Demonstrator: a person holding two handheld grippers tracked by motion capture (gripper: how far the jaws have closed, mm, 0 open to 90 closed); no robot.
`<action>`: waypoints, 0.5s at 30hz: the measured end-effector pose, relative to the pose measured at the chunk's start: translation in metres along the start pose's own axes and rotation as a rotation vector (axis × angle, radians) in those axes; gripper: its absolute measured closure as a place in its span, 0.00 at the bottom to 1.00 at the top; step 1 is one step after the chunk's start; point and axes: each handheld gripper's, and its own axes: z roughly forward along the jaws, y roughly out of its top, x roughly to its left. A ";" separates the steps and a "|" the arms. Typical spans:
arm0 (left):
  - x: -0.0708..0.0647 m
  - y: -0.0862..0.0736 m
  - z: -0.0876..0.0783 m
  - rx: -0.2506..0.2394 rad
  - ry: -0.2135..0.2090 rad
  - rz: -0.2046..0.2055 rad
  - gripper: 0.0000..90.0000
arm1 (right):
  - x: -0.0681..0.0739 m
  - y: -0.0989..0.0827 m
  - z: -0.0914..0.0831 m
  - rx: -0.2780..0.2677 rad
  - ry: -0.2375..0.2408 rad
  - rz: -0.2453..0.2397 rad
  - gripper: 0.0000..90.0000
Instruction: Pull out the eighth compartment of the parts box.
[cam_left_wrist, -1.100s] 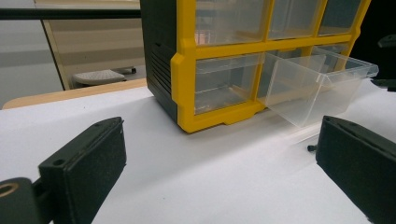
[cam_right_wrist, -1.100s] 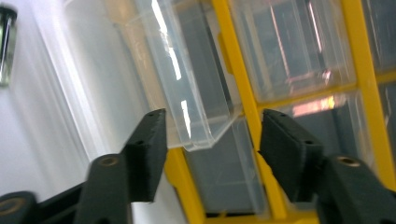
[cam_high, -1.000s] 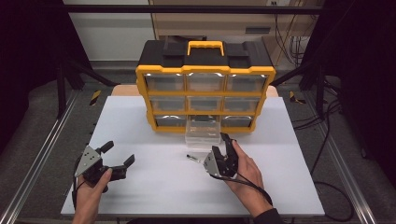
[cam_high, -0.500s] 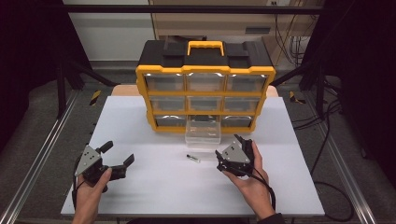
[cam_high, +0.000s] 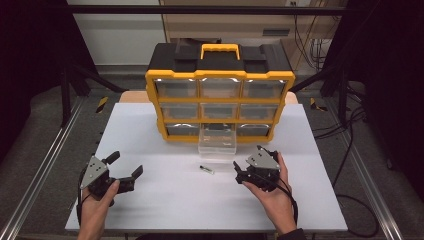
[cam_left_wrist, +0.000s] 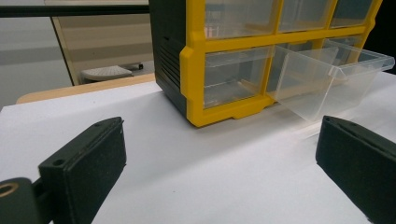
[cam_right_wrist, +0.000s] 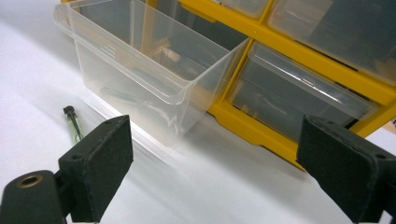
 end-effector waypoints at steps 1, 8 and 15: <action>0.000 0.000 0.000 0.000 0.002 0.000 0.02 | -0.001 0.000 -0.001 0.002 0.001 0.002 0.12; 0.001 0.000 0.002 0.003 0.010 -0.004 0.02 | -0.007 0.002 -0.005 0.015 0.028 0.056 0.11; 0.001 0.000 -0.001 -0.001 0.011 -0.003 0.02 | -0.010 0.003 -0.006 0.069 0.081 0.110 0.10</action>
